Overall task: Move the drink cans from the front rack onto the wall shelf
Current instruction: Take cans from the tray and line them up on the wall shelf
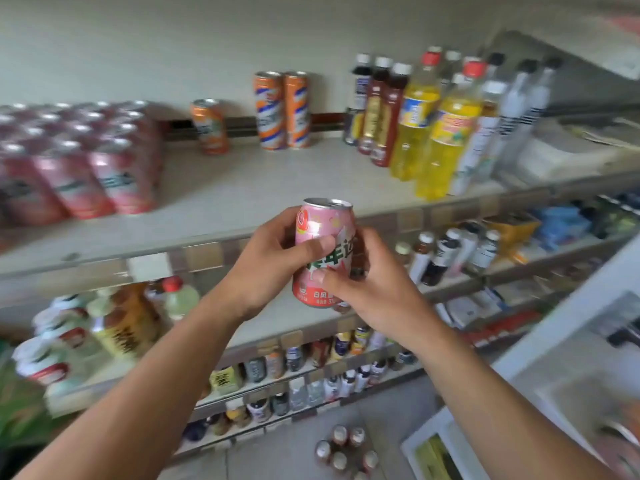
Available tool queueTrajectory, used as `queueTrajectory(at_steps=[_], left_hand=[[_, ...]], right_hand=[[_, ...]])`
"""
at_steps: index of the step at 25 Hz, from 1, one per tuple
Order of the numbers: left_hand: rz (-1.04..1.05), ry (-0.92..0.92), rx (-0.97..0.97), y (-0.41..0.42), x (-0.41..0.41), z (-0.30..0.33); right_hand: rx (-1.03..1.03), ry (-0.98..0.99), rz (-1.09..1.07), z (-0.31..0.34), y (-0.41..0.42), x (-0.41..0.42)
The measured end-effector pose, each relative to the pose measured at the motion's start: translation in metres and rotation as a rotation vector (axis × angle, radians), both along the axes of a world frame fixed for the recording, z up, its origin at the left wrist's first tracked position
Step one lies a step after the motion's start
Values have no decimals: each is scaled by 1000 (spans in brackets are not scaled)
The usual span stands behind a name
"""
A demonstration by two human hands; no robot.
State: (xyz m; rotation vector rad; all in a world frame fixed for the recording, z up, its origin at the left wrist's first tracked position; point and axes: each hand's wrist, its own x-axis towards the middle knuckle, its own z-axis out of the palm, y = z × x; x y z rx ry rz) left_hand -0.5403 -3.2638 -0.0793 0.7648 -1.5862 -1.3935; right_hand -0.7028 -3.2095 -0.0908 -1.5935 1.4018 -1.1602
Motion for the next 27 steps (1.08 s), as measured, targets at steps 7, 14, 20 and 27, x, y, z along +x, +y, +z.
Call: queueTrajectory(at_steps=[7, 14, 20, 27], left_hand=[[280, -103, 7, 4, 175, 29], [851, -801, -314, -2, 326, 10], [874, -902, -324, -15, 381, 6], [854, -974, -247, -31, 409, 2]], right_hand=[[-63, -14, 125, 7, -53, 168], [-185, 38, 129, 12, -90, 300], [-244, 79, 60, 5, -128, 370], [-232, 127, 33, -14, -151, 399]])
